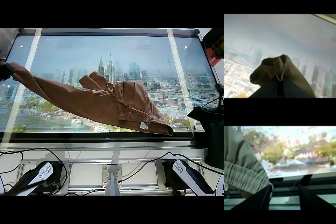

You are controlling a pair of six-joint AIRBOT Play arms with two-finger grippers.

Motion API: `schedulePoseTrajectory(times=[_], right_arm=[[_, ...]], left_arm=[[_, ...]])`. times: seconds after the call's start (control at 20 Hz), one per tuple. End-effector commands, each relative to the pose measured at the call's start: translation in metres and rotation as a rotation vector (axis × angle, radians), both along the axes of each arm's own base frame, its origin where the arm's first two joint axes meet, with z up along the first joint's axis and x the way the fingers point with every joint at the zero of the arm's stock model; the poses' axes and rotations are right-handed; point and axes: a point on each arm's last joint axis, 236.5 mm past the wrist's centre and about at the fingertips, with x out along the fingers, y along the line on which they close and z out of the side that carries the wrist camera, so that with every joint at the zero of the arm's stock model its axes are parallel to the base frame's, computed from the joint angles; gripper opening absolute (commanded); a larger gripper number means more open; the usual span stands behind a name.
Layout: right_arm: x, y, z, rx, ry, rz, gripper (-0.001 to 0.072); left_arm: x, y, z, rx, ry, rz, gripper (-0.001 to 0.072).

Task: Fold the clothes and pants, and hang the long-sleeved shirts on hangers.

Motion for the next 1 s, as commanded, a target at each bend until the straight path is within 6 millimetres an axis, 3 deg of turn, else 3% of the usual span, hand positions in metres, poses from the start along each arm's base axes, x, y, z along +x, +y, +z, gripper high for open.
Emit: schedulePoseTrajectory(times=[0.0,0.05,0.1,0.25,0.45,0.5,0.6,0.65,0.7,0.75,0.85,0.95], right_arm=[[-0.02,0.056,-0.02,0.222,0.04,0.113,0.0339],[-0.015,0.073,-0.01,0.282,-0.016,0.161,0.0207],[-0.018,0.082,-0.002,0.296,-0.039,0.22,0.0027],[-0.049,0.076,0.002,0.132,0.039,0.318,0.0022],[-0.074,0.101,0.017,0.003,0.047,0.465,0.002],[-0.08,0.098,0.02,-0.079,0.045,0.489,0.002],[-0.081,0.083,0.029,-0.262,-0.012,0.532,0.0021],[-0.069,0.084,0.035,-0.313,-0.097,0.56,0.0035],[-0.054,0.087,0.04,-0.341,-0.182,0.559,0.0271],[-0.039,0.092,0.044,-0.351,-0.255,0.564,0.0665],[-0.025,0.101,0.034,-0.353,-0.301,0.641,0.0693],[-0.04,0.113,0.007,-0.292,-0.211,0.749,0.0682]], left_arm=[[-0.003,0.003,-0.006,0.0,0.026,0.0,0.0031],[-0.003,0.005,-0.006,0.001,0.025,0.005,0.0031],[-0.002,0.008,-0.005,0.008,0.018,0.012,0.0032],[0.003,0.022,0.012,0.06,-0.054,0.055,0.0031],[0.006,0.03,0.024,0.085,-0.105,0.081,0.0032],[0.006,0.03,0.024,0.085,-0.105,0.081,0.0031],[0.006,0.03,0.024,0.086,-0.106,0.082,0.0031],[0.006,0.03,0.024,0.085,-0.106,0.083,0.0032],[0.007,0.03,0.023,0.084,-0.105,0.083,0.0032],[0.007,0.03,0.022,0.083,-0.102,0.081,0.0032],[0.008,0.029,0.021,0.078,-0.102,0.08,0.0032],[0.008,0.028,0.021,0.079,-0.102,0.079,0.0032]])
